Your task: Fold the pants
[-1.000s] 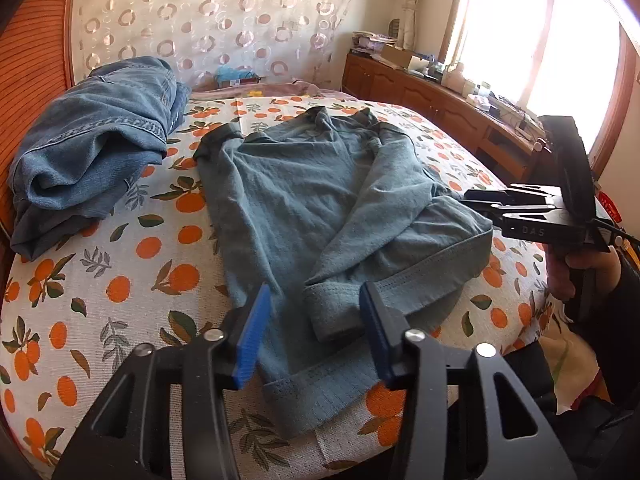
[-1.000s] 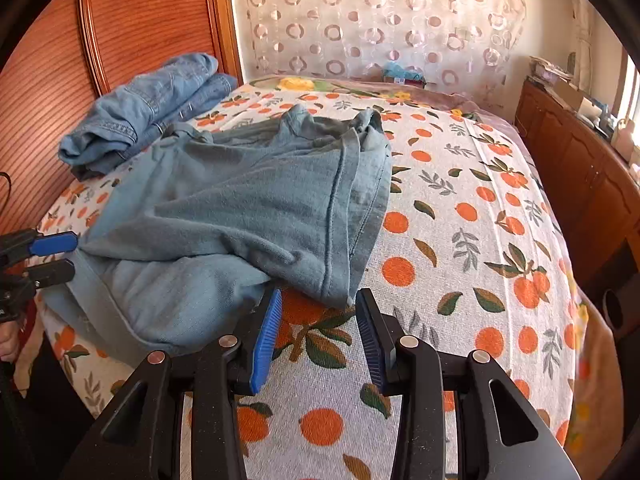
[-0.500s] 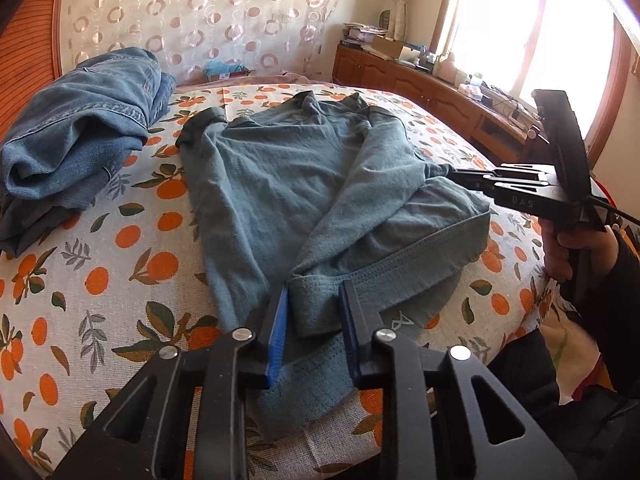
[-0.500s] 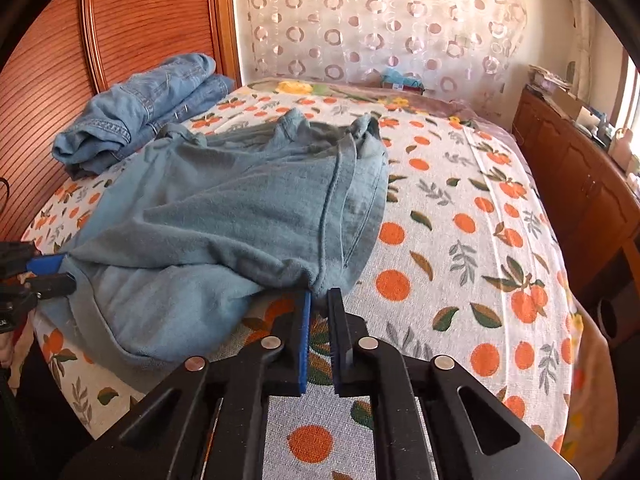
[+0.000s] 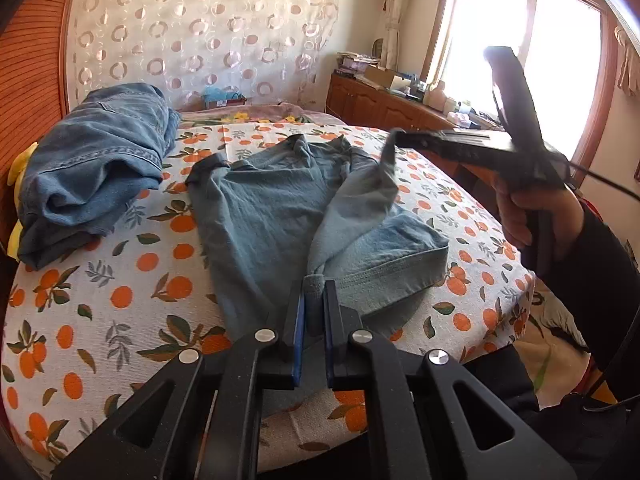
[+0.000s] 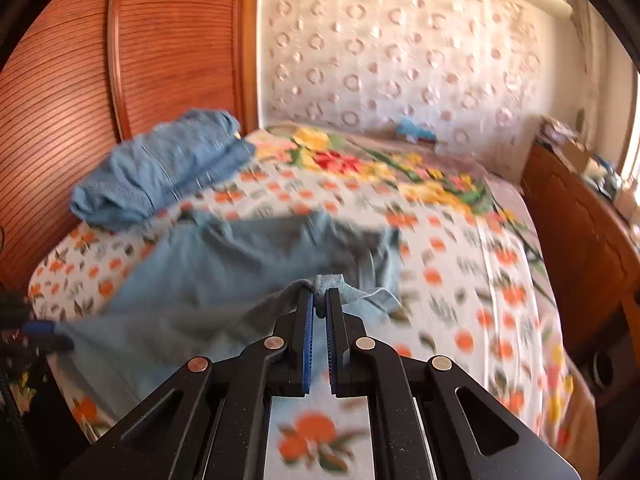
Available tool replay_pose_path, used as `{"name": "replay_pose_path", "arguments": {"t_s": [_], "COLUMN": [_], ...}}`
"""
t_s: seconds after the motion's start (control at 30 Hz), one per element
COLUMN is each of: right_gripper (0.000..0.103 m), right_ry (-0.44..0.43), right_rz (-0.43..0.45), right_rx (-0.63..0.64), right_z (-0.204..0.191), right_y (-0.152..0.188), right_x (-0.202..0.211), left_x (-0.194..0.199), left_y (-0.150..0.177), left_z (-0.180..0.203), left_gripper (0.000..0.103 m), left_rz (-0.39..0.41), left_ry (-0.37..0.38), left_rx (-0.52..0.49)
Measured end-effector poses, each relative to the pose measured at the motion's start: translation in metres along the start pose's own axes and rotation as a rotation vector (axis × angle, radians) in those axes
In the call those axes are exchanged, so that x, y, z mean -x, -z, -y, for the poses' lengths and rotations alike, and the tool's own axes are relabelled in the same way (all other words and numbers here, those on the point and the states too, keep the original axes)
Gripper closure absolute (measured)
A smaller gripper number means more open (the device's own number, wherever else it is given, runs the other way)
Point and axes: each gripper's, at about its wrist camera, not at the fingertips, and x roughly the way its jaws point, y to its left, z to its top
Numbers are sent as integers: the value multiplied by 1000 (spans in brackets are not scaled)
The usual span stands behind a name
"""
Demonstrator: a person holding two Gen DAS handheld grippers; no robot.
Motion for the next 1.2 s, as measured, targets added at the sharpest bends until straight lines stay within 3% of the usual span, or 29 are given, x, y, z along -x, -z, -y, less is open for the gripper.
{"name": "replay_pose_path", "arguments": {"t_s": [0.23, 0.87, 1.0, 1.2], "right_gripper": [97, 97, 84, 74], "right_ry": [-60, -207, -194, -181], "right_rz": [51, -11, -53, -45], "right_rx": [64, 106, 102, 84], "right_z": [-33, -73, -71, -55], "right_y": [-42, -89, -87, -72], "right_x": [-22, -100, -107, -88], "left_x": [3, 6, 7, 10], "left_y": [11, 36, 37, 32], "left_z": [-17, -36, -37, -38], "left_gripper": [94, 94, 93, 85], "left_rz": [-17, -42, -44, -43], "left_ry": [-23, -31, -31, -54], "left_rx": [40, 99, 110, 114]}}
